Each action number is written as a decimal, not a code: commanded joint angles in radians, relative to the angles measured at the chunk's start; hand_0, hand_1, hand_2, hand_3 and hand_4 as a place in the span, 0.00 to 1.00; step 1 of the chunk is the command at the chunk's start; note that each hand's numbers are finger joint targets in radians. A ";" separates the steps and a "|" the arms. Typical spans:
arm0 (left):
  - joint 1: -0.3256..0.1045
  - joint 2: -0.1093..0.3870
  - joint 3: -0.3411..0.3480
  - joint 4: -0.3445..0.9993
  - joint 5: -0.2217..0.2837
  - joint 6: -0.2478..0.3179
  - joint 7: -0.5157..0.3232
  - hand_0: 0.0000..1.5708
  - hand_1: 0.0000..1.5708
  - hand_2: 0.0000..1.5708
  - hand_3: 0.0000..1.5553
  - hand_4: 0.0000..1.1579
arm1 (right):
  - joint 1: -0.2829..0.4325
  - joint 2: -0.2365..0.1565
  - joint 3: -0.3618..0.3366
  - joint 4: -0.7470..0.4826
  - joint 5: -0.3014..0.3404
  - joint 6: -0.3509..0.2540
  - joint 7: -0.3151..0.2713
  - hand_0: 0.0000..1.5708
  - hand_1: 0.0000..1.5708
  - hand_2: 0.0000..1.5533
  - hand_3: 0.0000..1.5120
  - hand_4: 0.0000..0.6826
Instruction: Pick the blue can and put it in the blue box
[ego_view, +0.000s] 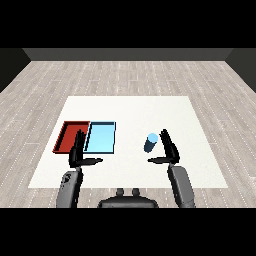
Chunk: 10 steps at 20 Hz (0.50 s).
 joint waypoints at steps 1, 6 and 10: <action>-0.050 0.017 0.031 0.024 0.000 0.004 0.019 0.00 0.00 0.00 0.00 0.00 | -0.042 -0.003 -0.034 0.046 -0.029 0.014 -0.011 0.00 0.00 0.00 0.00 0.00; 0.077 -0.017 -0.023 -0.022 -0.023 0.002 -0.048 0.00 0.00 0.00 0.00 0.00 | -0.053 0.000 -0.033 0.009 -0.017 -0.023 0.053 0.00 0.00 0.00 0.00 0.00; 0.009 -0.010 0.005 0.031 -0.016 0.005 -0.051 0.00 0.00 0.00 0.00 0.00 | -0.016 0.008 -0.036 0.040 -0.029 -0.008 0.012 0.00 0.00 0.00 0.00 0.00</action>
